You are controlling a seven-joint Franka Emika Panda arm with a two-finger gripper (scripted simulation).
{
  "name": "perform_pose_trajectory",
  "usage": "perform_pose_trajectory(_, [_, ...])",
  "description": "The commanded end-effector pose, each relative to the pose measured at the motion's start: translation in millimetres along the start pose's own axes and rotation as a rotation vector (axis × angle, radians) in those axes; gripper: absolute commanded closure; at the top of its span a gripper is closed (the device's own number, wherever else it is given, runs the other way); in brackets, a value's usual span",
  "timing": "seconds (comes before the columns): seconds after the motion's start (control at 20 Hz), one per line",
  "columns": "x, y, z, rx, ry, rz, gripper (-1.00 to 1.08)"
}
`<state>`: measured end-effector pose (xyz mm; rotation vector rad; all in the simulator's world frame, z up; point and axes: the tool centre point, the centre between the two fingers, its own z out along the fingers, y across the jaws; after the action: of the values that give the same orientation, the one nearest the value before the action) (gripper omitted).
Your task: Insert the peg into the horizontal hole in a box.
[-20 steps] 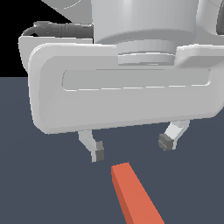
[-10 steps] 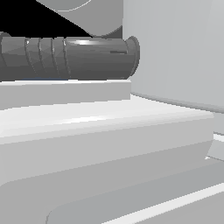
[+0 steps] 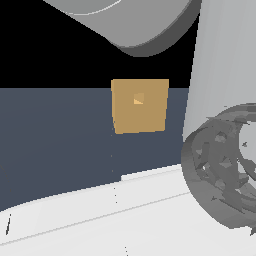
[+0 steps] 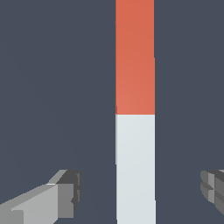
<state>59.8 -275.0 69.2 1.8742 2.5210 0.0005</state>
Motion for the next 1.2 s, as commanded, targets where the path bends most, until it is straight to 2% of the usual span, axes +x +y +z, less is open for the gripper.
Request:
perform_pose_trajectory(0.0, [-2.4,0.9,0.8,0.000,0.000,-0.003,-0.92])
perform_pose_trajectory(0.3, [-2.7,0.4,4.3,0.000,0.000,-0.003,-0.92])
perform_pose_trajectory(0.75, [-4.5,0.5,45.0,0.000,0.000,-0.005,-0.92])
perform_pose_trajectory(1.05, [-5.7,1.8,52.0,0.000,0.000,-0.006,-0.92])
perform_pose_trajectory(1.1, [-5.7,1.8,52.0,0.000,0.000,-0.006,1.08])
perform_pose_trajectory(1.15, [-5.7,1.8,52.0,0.000,0.000,-0.006,1.08])
